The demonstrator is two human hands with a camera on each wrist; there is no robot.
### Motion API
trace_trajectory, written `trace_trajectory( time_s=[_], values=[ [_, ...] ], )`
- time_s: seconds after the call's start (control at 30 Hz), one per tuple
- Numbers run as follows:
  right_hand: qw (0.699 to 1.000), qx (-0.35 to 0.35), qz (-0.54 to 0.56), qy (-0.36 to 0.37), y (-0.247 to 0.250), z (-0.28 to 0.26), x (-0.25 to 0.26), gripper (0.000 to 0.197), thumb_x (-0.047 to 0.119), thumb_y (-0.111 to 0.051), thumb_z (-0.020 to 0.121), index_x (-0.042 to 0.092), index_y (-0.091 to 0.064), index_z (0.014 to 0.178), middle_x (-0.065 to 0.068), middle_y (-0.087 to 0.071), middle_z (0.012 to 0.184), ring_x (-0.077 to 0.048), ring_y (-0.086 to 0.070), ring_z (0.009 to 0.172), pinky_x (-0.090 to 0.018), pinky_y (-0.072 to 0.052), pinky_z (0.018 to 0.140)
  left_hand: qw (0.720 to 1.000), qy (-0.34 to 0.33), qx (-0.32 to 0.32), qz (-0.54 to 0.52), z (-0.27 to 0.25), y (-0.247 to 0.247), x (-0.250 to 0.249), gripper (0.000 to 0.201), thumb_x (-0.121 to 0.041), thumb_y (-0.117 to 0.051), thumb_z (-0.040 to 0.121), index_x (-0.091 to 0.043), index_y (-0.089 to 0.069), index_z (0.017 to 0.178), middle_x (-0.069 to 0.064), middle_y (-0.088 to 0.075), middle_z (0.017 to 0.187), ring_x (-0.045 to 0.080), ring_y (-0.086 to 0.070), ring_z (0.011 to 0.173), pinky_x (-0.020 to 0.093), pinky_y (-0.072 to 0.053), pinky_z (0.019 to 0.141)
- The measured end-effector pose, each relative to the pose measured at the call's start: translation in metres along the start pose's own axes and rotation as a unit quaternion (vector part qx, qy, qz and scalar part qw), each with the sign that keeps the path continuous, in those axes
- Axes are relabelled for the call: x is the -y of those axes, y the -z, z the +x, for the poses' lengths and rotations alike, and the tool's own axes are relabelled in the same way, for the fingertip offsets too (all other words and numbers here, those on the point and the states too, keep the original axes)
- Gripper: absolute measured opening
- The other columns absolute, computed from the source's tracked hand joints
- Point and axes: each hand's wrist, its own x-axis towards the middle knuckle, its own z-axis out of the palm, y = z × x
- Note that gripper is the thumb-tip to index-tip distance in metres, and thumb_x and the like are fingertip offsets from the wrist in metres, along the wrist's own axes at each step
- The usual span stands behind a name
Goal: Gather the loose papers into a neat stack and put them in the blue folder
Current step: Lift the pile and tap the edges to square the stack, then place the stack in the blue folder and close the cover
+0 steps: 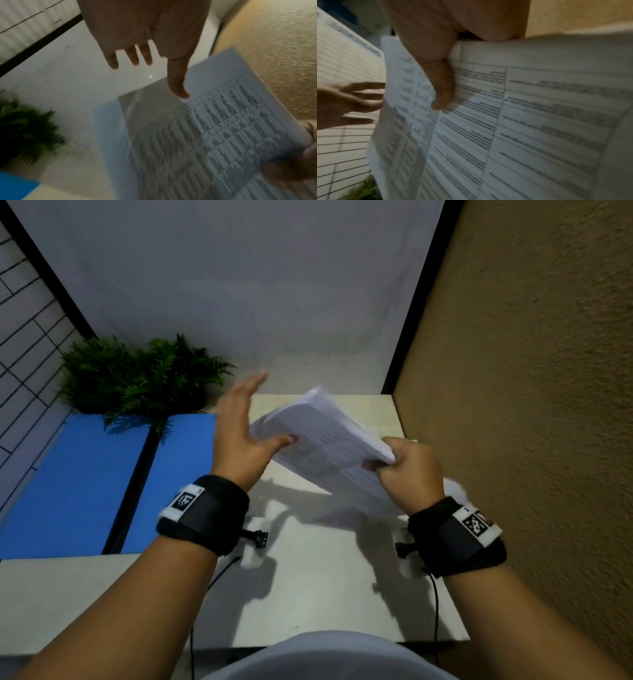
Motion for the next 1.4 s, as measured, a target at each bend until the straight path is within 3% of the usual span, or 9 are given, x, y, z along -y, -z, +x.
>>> trace_trajectory(
  time_s=[0.07, 0.17, 0.33, 0.43, 0.63, 0.83, 1.07, 1.27, 1.4],
  values=[
    [0.992, 0.0, -0.092, 0.086, 0.002, 0.001, 0.018, 0.005, 0.023, -0.069, 0.079, 0.018, -0.071, 0.08, -0.004, -0.071, 0.077, -0.029, -0.064, 0.073, -0.036, -0.049, 0.062, 0.992, 0.041, 0.095, -0.075, 0.004, -0.001, -0.009, 0.056, -0.011, -0.088, 0.064, -0.038, -0.067, 0.109, -0.014, -0.069, 0.109, -0.004, -0.059, 0.101, 0.012, -0.043, 0.09],
    [0.986, 0.008, -0.127, 0.111, 0.001, 0.0, 0.026, 0.007, 0.026, -0.07, 0.079, 0.021, -0.072, 0.082, 0.0, -0.072, 0.08, -0.025, -0.064, 0.075, -0.031, -0.044, 0.061, 0.974, 0.128, 0.111, -0.152, -0.005, -0.006, 0.004, 0.031, 0.0, -0.084, 0.066, -0.029, -0.073, 0.07, -0.02, -0.071, 0.064, -0.01, -0.062, 0.063, 0.009, -0.048, 0.064],
    [0.988, 0.054, -0.147, -0.01, 0.016, 0.009, -0.012, 0.027, 0.047, -0.078, 0.067, 0.023, -0.068, 0.076, 0.002, -0.068, 0.071, -0.023, -0.062, 0.07, -0.03, -0.045, 0.062, 0.938, 0.232, 0.053, -0.25, -0.029, -0.002, 0.039, 0.027, 0.008, -0.076, 0.072, -0.016, -0.073, 0.084, -0.013, -0.076, 0.071, 0.001, -0.071, 0.069, 0.017, -0.056, 0.063],
    [0.992, 0.028, 0.064, -0.106, 0.022, 0.008, -0.044, 0.028, 0.027, -0.09, 0.054, 0.021, -0.066, 0.067, 0.003, -0.065, 0.067, -0.016, -0.06, 0.066, -0.033, -0.05, 0.062, 0.929, 0.257, 0.038, -0.265, -0.031, 0.007, 0.058, 0.03, 0.01, -0.074, 0.073, -0.01, -0.072, 0.095, -0.012, -0.077, 0.076, 0.003, -0.072, 0.073, 0.018, -0.056, 0.063],
    [0.868, -0.032, 0.426, -0.253, -0.008, -0.012, -0.064, 0.052, -0.003, -0.085, 0.058, 0.013, -0.068, 0.104, -0.001, -0.072, 0.098, -0.015, -0.067, 0.088, -0.023, -0.055, 0.072, 0.914, 0.29, 0.027, -0.283, -0.034, 0.001, 0.072, 0.03, 0.011, -0.073, 0.074, -0.011, -0.071, 0.095, -0.009, -0.078, 0.078, 0.007, -0.073, 0.075, 0.022, -0.058, 0.067],
    [0.857, -0.109, 0.429, -0.263, -0.03, -0.033, -0.063, 0.039, -0.009, -0.079, 0.068, 0.018, -0.07, 0.096, 0.005, -0.072, 0.092, 0.004, -0.069, 0.074, -0.011, -0.053, 0.063, 0.903, 0.32, 0.025, -0.285, -0.05, -0.013, 0.078, 0.034, 0.002, -0.084, 0.066, -0.017, -0.076, 0.092, 0.002, -0.078, 0.096, 0.018, -0.073, 0.093, 0.034, -0.058, 0.08],
    [0.85, -0.075, 0.426, -0.3, -0.029, -0.048, -0.061, 0.034, -0.018, -0.073, 0.067, 0.014, -0.069, 0.081, 0.009, -0.072, 0.067, 0.004, -0.067, 0.056, -0.013, -0.051, 0.05, 0.889, 0.377, 0.023, -0.261, -0.065, -0.026, 0.084, 0.039, 0.001, -0.088, 0.059, -0.015, -0.073, 0.091, 0.004, -0.075, 0.096, 0.023, -0.071, 0.09, 0.035, -0.057, 0.08],
    [0.881, -0.059, 0.402, -0.242, -0.01, -0.034, -0.063, 0.037, -0.015, -0.078, 0.064, 0.013, -0.068, 0.087, 0.009, -0.071, 0.075, 0.002, -0.067, 0.065, -0.012, -0.051, 0.058, 0.899, 0.346, 0.039, -0.265, -0.047, -0.011, 0.084, 0.04, 0.002, -0.087, 0.059, -0.011, -0.073, 0.094, 0.001, -0.076, 0.091, 0.019, -0.07, 0.088, 0.03, -0.056, 0.075],
    [0.928, -0.022, 0.306, -0.212, 0.0, -0.026, -0.073, 0.049, -0.014, -0.082, 0.058, 0.022, -0.062, 0.084, 0.002, -0.066, 0.088, -0.015, -0.061, 0.084, -0.029, -0.054, 0.075, 0.896, 0.361, 0.067, -0.251, -0.05, -0.012, 0.093, 0.057, 0.005, -0.085, 0.061, -0.003, -0.067, 0.115, 0.009, -0.073, 0.107, 0.021, -0.069, 0.097, 0.032, -0.055, 0.083]
  ],
)
